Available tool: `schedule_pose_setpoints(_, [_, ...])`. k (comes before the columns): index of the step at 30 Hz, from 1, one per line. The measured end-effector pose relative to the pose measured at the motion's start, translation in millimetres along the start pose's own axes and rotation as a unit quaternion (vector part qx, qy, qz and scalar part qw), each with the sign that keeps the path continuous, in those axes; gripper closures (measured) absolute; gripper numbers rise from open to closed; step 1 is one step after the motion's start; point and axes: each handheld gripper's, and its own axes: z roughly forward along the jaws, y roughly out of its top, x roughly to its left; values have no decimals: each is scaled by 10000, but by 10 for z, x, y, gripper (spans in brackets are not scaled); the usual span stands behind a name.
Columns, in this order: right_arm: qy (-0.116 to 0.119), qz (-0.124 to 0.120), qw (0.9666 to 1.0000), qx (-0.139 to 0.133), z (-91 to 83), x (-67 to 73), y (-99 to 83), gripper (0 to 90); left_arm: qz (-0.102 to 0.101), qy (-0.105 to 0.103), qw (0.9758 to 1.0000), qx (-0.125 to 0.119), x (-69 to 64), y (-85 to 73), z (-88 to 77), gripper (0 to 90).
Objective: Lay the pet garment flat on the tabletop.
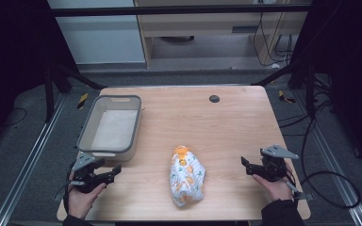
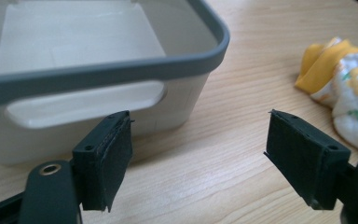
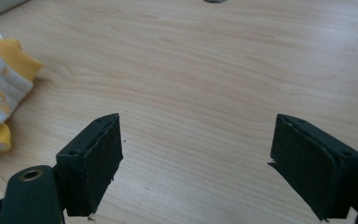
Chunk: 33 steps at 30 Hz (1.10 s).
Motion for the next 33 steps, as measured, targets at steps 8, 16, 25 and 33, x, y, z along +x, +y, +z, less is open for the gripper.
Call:
schedule_pose_setpoints(8, [-4,-5,9999,-140,-43,-10,177,164,133,-102,9998,-95,-24,124,-57,230])
schedule_pose_setpoints(16, [62,19,9997,-229,-55,9,357,165,192,-165,9994,-228,-106,273,-74,250])
schedule_pose_setpoints(25, [190,-96,9991,-377,-78,135,601,166,412,-348,9980,-333,-328,505,24,252])
schedule_pose_setpoints(33, [375,-211,9976,-536,-27,324,700,176,527,-480,9966,-412,-551,605,168,250])
